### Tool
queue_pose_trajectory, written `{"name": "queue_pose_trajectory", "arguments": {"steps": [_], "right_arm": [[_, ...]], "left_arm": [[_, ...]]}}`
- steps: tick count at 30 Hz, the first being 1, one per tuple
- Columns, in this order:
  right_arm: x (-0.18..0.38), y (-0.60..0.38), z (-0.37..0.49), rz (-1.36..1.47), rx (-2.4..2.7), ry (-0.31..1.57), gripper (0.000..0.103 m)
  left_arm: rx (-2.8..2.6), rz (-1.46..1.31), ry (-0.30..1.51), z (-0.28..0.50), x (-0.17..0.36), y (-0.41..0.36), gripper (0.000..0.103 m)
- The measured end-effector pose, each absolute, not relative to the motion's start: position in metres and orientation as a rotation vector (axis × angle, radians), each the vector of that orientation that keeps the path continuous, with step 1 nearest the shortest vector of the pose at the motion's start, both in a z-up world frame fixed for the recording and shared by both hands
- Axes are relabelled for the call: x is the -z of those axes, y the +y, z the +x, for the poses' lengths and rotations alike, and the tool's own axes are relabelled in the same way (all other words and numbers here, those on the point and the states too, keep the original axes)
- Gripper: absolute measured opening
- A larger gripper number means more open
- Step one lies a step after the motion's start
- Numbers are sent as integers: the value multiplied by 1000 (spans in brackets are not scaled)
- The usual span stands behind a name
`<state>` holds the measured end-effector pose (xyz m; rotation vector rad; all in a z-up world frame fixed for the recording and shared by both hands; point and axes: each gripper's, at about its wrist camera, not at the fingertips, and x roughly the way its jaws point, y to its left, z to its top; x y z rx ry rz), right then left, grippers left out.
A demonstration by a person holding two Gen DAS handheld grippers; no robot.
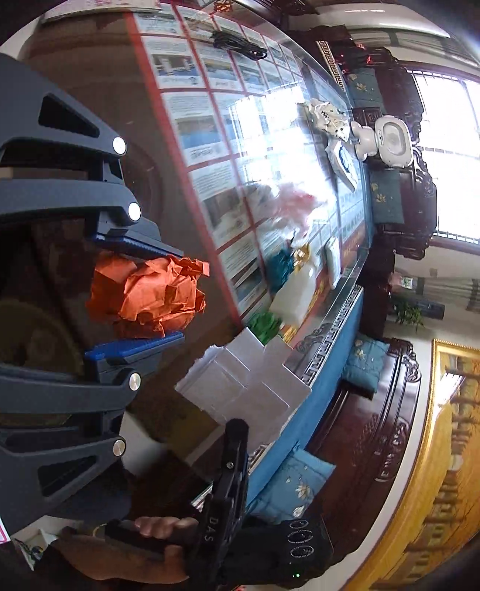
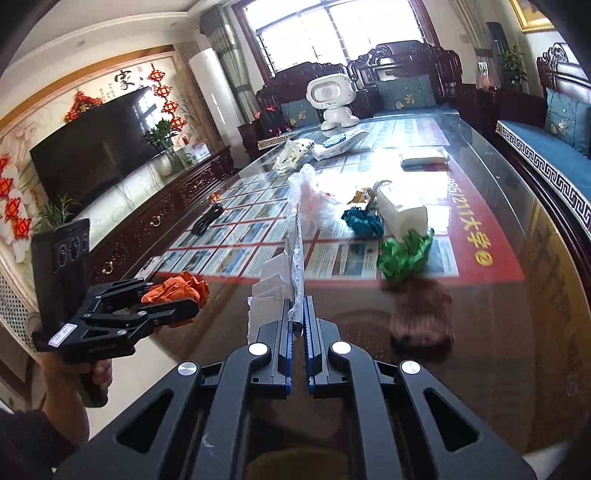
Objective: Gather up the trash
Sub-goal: 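Carry the orange paper and napkins to the yellow bin and release both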
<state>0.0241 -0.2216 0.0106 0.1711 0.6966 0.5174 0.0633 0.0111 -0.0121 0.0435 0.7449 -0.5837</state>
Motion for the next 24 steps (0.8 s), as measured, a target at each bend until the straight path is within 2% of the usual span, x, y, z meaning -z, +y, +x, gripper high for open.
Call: {"name": "queue_pose_trajectory", "arguments": {"steps": [4, 10, 17, 18, 19, 20, 21, 24], "right_arm": [[0, -233, -32, 149, -509, 707, 6], [37, -237, -101, 121, -495, 789, 6], [91, -228, -140, 139, -475, 926, 7], [97, -227, -141, 140, -461, 943, 18], [103, -225, -143, 124, -426, 970, 49], [104, -222, -146, 111, -399, 965, 60], [104, -220, -149, 99, -384, 952, 63], [99, -220, -152, 106, -396, 929, 61]], "left_arm": [[575, 73, 752, 20, 28, 0, 40], [592, 84, 856, -32, 68, -9, 40], [637, 84, 884, -76, 95, -13, 41], [642, 85, 889, -82, 99, -15, 41], [652, 91, 893, -88, 101, -16, 41], [661, 99, 895, -93, 103, -18, 41], [668, 105, 896, -98, 105, -21, 41], [691, 117, 905, -108, 109, -25, 41]]}}
